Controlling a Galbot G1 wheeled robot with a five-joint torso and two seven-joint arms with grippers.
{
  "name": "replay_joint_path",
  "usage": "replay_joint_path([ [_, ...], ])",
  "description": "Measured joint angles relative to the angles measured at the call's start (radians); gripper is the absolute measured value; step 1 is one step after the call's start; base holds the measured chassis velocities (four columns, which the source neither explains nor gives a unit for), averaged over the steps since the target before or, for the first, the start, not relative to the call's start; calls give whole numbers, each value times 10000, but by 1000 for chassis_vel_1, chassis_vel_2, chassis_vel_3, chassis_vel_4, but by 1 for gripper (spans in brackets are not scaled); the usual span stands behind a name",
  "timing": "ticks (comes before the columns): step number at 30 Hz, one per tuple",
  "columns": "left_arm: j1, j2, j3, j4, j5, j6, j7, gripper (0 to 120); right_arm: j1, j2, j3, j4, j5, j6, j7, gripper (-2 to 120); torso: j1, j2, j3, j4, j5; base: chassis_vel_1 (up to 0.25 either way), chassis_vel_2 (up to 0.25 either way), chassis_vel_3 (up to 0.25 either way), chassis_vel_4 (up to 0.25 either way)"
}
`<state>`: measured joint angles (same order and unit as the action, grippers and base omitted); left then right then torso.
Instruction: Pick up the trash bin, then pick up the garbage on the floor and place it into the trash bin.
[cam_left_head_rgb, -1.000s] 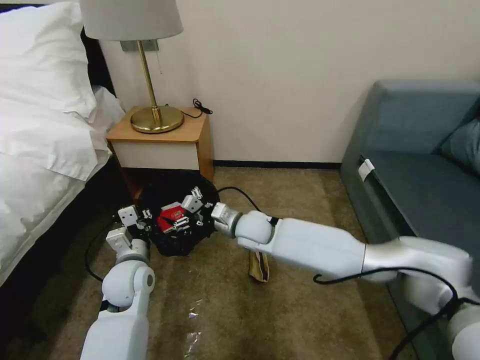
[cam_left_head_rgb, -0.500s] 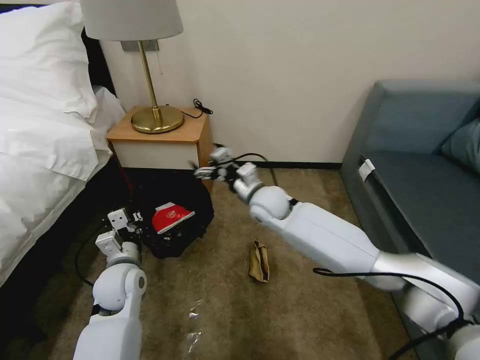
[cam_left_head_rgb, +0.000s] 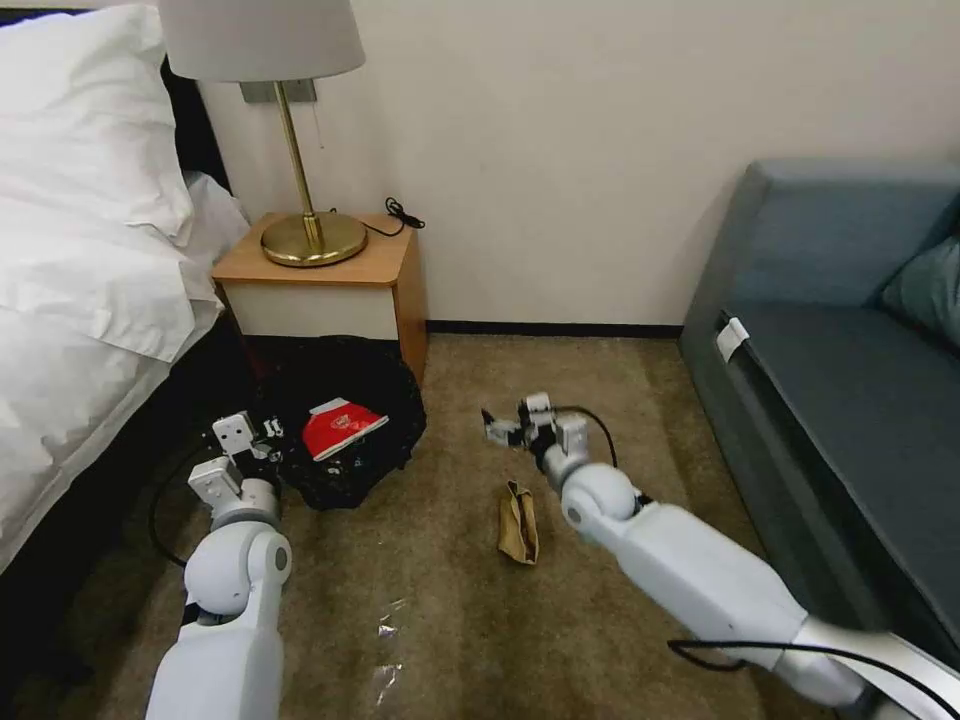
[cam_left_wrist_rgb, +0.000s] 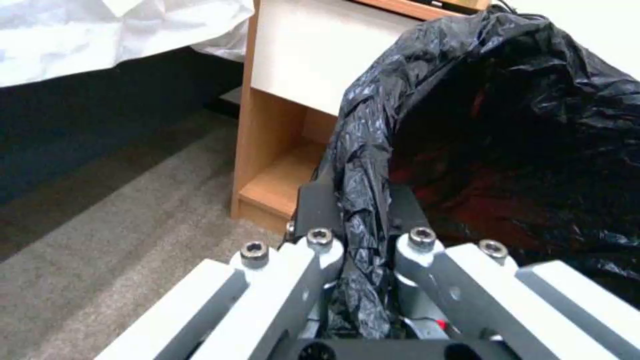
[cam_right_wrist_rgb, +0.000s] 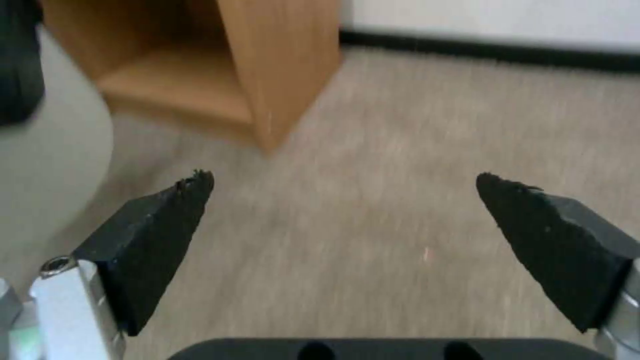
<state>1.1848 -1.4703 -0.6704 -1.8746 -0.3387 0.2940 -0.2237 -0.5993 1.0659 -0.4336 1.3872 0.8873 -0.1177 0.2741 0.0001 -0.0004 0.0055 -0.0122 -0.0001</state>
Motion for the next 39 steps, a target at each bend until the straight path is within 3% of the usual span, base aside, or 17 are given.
replay_joint_path([
  [7, 123, -80, 47, -88, 35, -14, -3, 4, -29, -585, -1078, 335, 1443, -761, 85, 100, 0, 0, 0, 0, -1, 0, 0, 0, 0],
  [14, 248, -93, 31, -132, 54, -67, 3, 4, -41, -862, -1734, 493, 1973, -1360, 36, 100, 0, 0, -1, 3, -1, 0, 0, 0, 0],
  [22, 433, -45, -85, -244, 20, -120, 56, 4, -284, -1077, -2084, 42, 1545, -1566, -344, 100, 0, 0, 0, 1, -1, 0, 0, 0, 0],
  [31, 441, -67, 164, -411, 58, -111, 21, 4, -315, -669, -1943, -867, 1282, -1485, -607, 100, 0, 0, 0, 0, -2, 0, 0, 0, 0],
  [39, 792, -92, -30, -675, 147, -77, -16, 4, -369, -100, -1748, -2437, 628, -1112, -1332, 100, 0, 0, 1, 2, -2, 0, 0, 0, 0],
])
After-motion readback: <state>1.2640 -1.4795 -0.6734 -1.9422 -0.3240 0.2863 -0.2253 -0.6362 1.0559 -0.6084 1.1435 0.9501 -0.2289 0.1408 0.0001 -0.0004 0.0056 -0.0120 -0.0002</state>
